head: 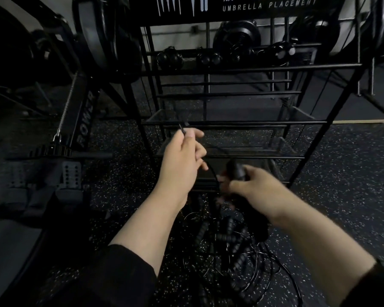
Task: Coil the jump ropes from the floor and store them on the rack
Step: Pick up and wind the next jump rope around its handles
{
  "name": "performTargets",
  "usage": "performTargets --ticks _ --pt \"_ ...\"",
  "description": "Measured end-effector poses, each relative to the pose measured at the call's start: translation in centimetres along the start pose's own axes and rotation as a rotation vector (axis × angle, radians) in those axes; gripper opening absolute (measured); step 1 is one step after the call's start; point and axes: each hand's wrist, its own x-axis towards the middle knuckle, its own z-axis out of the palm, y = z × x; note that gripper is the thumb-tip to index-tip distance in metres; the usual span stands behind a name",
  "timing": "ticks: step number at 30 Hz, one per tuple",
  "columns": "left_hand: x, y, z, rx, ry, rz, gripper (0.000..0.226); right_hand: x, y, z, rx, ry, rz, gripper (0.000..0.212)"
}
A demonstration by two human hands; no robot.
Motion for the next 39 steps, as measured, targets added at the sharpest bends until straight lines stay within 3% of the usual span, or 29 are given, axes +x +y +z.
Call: performTargets --ticks 4,7,11,14,16,21,27,31,35,39 --pt "0.1 1.4 -0.8 -0.288 -0.022 -0.007 0.033 0.5 1.3 1.9 -0.146 -0.109 -0.057 0.02" --pt "0.5 1.4 -1.6 -0.29 -0.029 -0.057 0.031 1.0 1.0 1.8 -0.199 0.058 -0.135 0.014" --pt "0.3 0.7 -1.7 0.097 -0.17 -0.262 0.032 0.8 -0.9 1.3 0.021 0.192 -0.183 0.012" --pt "-0.8 -0.6 -1.5 0.323 -0.518 -0.377 0.029 0.4 -2.3 1.0 0.251 0.166 -0.22 0.011" --pt "-1.4 -1.2 -1.2 0.443 -0.658 -0.392 0.023 0.2 -3.2 0.7 0.347 0.153 -0.248 0.013" --pt "-0.9 -1.9 -1.4 0.847 -0.59 -0.284 0.024 -0.2 -4.5 -0.9 0.501 0.222 -0.287 0.014" --pt "-0.3 -1.4 -1.3 0.453 -0.268 -0.046 0.029 0.3 -3.2 -1.1 0.388 0.224 -0.207 0.02" --pt "-0.2 0.0 -0.9 0.157 -0.107 -0.001 0.032 1.2 -0.3 0.8 0.037 0.121 -0.084 0.02" --pt "-0.5 1.6 -1.1 -0.099 -0.086 -0.011 0.034 2.0 1.8 2.4 -0.052 0.002 -0.056 0.021" --pt "-0.6 2.5 -1.8 -0.365 -0.119 -0.074 0.036 2.9 2.4 2.7 -0.337 0.067 -0.066 0.015"
